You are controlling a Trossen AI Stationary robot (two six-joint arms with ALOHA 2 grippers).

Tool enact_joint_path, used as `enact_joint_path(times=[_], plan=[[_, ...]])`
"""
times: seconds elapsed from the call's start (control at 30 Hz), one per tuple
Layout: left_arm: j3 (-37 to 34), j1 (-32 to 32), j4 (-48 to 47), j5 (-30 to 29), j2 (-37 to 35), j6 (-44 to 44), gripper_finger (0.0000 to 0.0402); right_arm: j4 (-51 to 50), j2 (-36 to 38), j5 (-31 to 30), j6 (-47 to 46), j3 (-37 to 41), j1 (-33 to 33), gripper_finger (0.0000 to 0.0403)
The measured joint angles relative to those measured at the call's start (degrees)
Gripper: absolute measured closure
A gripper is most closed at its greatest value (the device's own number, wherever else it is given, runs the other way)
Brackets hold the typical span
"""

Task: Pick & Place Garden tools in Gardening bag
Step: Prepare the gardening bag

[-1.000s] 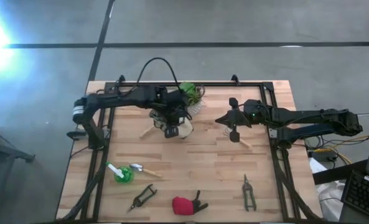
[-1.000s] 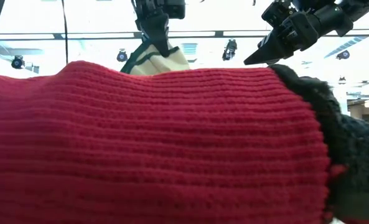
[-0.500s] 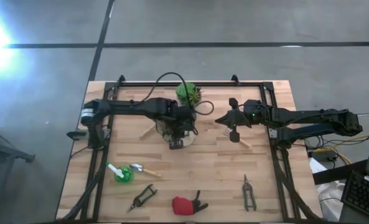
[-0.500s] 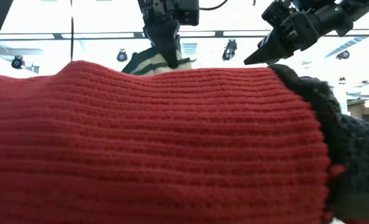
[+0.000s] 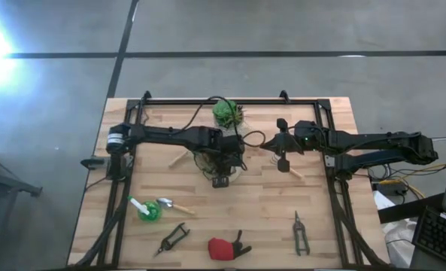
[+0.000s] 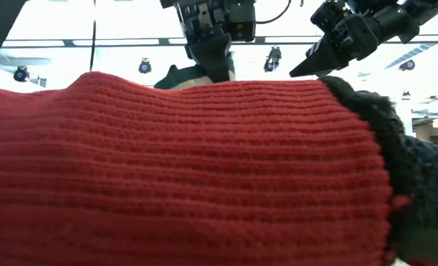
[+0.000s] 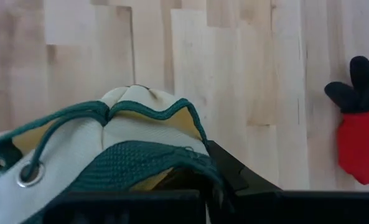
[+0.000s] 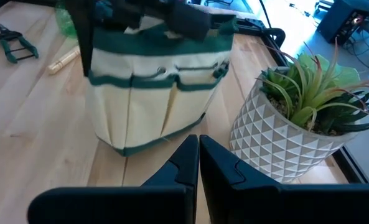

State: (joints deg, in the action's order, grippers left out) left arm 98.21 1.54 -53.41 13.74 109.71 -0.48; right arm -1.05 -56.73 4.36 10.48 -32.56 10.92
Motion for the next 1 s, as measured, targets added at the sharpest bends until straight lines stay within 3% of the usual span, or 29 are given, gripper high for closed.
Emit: enact_joint_path(times=[0.27, 1.0], plan=[[0.1, 0.0, 0.7, 3.8, 4.1, -1.3, 0.0401, 0.1, 0.0, 0.0, 0.0, 0.0, 0.0, 0.0394], [4.9, -1.2, -0.2, 2.8, 4.3, -0.2, 0.0400, 1.6, 0.0, 0.1, 0.1, 0.0, 0.4, 0.0394]])
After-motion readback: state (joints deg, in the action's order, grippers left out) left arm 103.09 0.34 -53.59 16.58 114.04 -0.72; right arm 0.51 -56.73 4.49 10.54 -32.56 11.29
